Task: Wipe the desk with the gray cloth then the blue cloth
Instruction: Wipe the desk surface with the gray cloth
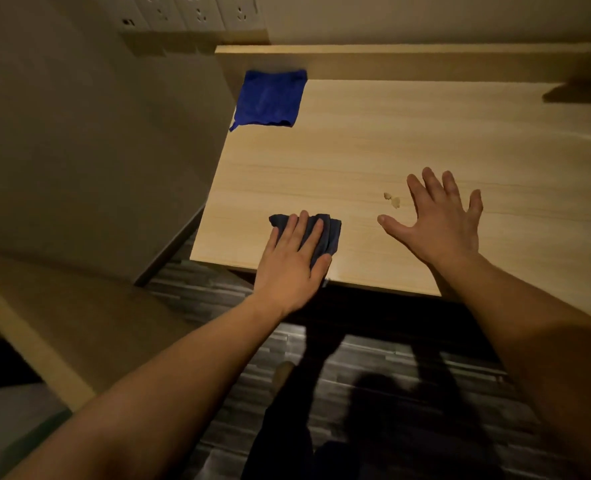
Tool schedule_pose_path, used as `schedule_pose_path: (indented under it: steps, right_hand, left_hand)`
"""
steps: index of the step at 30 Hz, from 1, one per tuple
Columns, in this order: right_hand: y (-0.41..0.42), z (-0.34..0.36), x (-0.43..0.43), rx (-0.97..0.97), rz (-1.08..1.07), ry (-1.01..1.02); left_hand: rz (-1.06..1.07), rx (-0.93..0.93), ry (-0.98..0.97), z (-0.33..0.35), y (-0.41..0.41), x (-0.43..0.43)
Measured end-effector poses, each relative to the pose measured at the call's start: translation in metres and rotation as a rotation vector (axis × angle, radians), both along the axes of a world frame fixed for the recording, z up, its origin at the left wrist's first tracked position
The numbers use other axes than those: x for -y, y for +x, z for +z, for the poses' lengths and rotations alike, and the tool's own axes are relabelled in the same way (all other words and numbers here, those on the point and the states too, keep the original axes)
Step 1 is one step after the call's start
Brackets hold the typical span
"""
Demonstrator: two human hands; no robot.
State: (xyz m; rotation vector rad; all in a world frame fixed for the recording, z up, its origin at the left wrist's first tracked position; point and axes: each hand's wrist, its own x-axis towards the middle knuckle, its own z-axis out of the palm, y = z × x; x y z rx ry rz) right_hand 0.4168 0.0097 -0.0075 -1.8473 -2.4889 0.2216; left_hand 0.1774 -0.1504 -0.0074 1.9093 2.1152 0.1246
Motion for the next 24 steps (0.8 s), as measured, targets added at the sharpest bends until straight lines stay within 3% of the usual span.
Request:
schedule_pose_path:
  steps: [8, 15, 24]
  right_hand:
    - [0.002, -0.001, -0.002, -0.021, 0.005, 0.003]
    - [0.003, -0.004, -0.004, -0.008, 0.004, 0.008]
    - [0.006, -0.010, -0.014, -0.010, 0.021, -0.043]
  left_hand:
    - [0.041, 0.211, 0.087, 0.015, 0.029, 0.029]
    - [0.120, 0.627, 0.017, 0.060, 0.033, -0.014]
    - [-0.025, 0.418, 0.193, 0.072, 0.041, -0.272]
